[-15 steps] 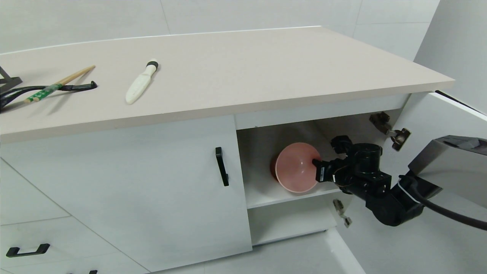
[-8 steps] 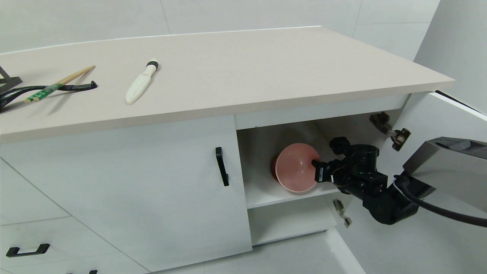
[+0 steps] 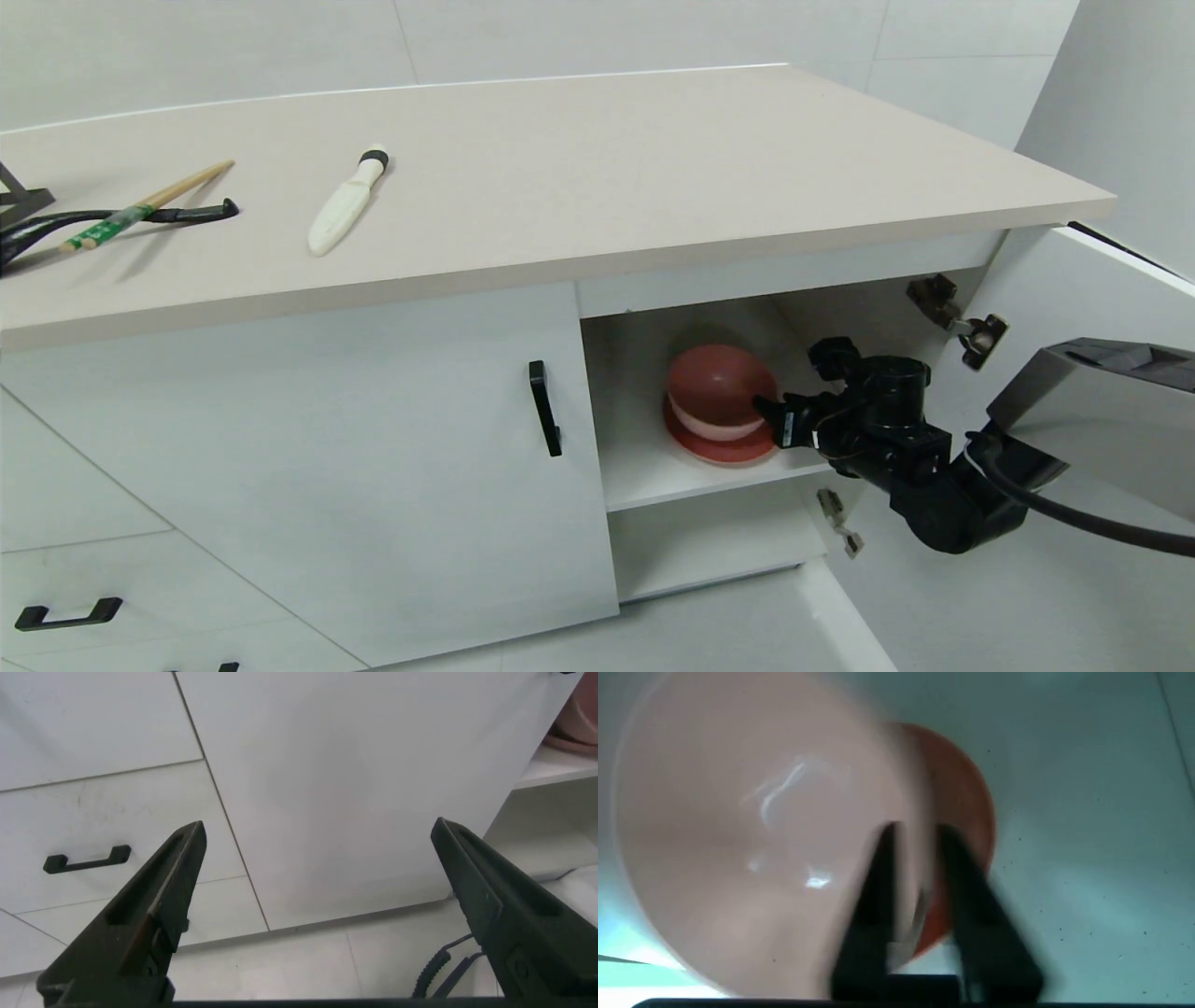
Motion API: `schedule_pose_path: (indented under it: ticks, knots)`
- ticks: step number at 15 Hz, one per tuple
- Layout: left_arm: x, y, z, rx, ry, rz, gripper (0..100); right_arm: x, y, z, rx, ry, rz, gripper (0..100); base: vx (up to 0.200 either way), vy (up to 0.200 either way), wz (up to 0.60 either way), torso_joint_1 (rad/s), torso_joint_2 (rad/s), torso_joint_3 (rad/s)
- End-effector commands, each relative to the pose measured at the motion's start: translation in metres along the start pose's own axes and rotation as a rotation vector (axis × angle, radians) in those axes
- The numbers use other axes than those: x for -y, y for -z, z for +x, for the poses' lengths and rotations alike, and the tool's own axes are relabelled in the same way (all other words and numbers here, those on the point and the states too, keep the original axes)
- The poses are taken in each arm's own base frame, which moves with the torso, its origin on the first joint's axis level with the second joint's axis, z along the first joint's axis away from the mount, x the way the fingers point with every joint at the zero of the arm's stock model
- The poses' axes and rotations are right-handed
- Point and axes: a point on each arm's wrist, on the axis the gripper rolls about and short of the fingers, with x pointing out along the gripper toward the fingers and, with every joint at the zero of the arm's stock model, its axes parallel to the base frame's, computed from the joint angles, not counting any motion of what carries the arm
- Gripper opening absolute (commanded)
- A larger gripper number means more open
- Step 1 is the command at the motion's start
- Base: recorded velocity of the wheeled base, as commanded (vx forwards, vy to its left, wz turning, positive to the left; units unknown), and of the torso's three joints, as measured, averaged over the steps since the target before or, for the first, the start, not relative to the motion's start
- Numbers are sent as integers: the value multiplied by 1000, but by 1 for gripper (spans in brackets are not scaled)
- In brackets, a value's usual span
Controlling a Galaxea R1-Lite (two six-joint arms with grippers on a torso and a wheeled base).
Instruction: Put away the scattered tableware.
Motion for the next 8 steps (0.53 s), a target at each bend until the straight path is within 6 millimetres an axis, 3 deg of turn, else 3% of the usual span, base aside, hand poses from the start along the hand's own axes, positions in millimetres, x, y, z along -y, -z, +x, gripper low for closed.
schedule_pose_path:
  ticks: [1,5,8]
  knots:
    - [0,0,0,-2,-2,0,100,0,1,1,-4,-1,0,100,0,0,0,0,0,0]
    - [0,0,0,-2,0,-2,100,-8,-4,-1,23,-17,-10,100,0,0,0,0,0,0]
    - [0,0,0,-2,-2,-3,100,-22,-32,-22,94,-22,-51,100,0,0,0,0,0,0]
